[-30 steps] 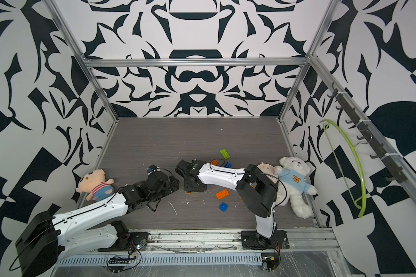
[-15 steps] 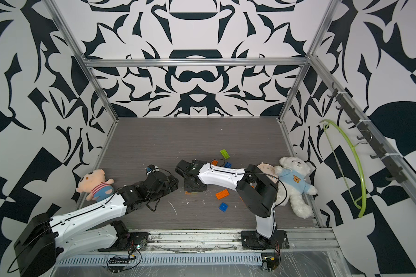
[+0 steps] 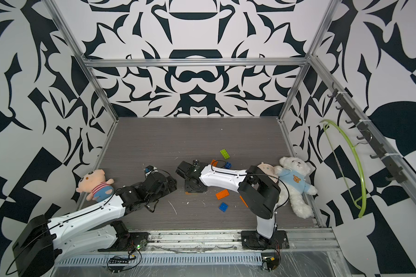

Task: Assemble the number 5 with lego
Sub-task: Assemble the lego brick with the lego brick.

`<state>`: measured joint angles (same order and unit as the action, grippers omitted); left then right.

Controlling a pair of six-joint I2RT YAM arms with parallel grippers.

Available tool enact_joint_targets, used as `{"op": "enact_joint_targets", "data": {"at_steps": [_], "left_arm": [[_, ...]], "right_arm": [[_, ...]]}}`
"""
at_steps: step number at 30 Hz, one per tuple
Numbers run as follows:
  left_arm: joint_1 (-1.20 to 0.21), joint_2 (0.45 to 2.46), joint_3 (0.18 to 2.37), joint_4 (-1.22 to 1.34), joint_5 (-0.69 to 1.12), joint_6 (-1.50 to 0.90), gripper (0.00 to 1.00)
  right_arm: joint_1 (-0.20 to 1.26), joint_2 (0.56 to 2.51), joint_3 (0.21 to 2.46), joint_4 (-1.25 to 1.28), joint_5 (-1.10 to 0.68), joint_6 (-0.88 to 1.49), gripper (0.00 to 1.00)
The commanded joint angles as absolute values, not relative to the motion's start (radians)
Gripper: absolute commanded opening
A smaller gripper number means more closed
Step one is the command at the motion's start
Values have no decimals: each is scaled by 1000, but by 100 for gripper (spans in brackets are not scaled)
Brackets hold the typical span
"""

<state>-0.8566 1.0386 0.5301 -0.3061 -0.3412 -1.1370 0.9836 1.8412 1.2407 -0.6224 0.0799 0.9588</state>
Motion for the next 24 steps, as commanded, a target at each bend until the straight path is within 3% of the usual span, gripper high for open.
{"op": "enact_joint_targets", "data": {"at_steps": [1,13,24], "left_arm": [[-851,1019,514,-337,-359,-1138,99],[-851,1007,537,-367,-389,-1120,99],[-851,998,540,-372,-394,-1119,99]], "right_arm": [[990,1940,1193,-663,57,969,30],[990,1886,1316,-721,95,918,36],[989,1865,1344,-720,97,899,49]]}}
